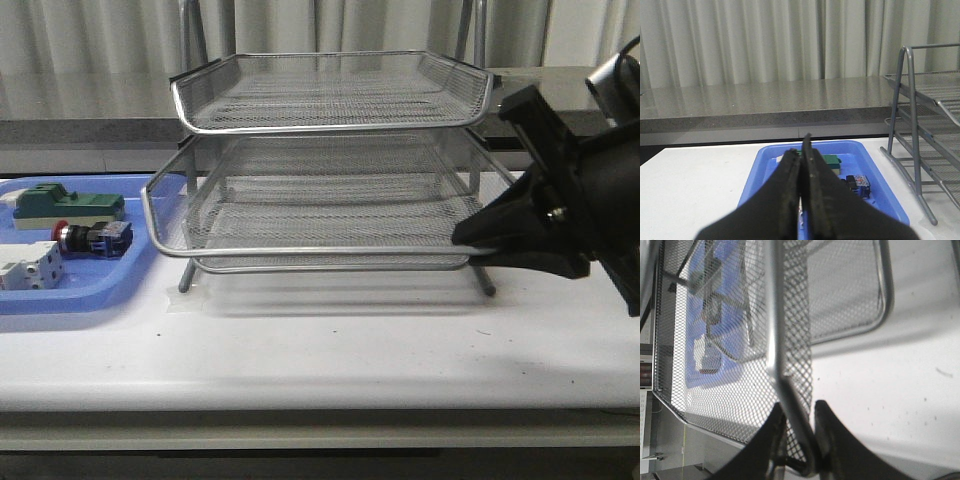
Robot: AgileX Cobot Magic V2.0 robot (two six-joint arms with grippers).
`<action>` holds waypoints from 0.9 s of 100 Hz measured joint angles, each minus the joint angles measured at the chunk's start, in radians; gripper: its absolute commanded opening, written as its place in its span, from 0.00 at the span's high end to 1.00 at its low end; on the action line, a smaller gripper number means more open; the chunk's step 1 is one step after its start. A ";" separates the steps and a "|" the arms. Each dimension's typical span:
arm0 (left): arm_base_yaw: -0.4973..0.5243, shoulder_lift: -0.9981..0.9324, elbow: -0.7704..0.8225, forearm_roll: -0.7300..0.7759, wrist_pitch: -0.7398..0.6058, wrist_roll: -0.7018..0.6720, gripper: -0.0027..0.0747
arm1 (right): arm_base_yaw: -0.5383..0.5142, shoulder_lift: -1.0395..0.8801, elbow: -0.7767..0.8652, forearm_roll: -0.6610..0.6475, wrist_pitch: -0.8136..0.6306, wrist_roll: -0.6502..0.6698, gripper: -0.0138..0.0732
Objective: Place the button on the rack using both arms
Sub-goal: 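Hook the middle rack tier with the right gripper and pull it toward the robot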
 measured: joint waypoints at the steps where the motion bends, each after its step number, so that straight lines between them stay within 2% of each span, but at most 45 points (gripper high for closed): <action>1: 0.000 0.000 0.000 0.000 0.000 0.000 0.99 | 0.000 -0.005 0.005 0.000 0.000 0.000 0.91; 30: 0.000 0.000 0.000 0.000 0.000 0.000 0.99 | 0.003 -0.161 0.154 0.000 -0.004 -0.012 0.89; 39: 0.000 0.000 0.000 0.000 0.000 0.000 0.99 | 0.003 -0.182 0.163 0.000 -0.004 -0.014 0.80; 63: 0.000 0.000 0.000 0.000 0.000 0.000 0.99 | 0.003 -0.187 0.167 -0.021 -0.030 -0.026 0.36; 90: 0.000 0.000 0.000 0.000 0.000 0.000 0.99 | 0.003 -0.188 0.167 -0.075 -0.037 -0.028 0.34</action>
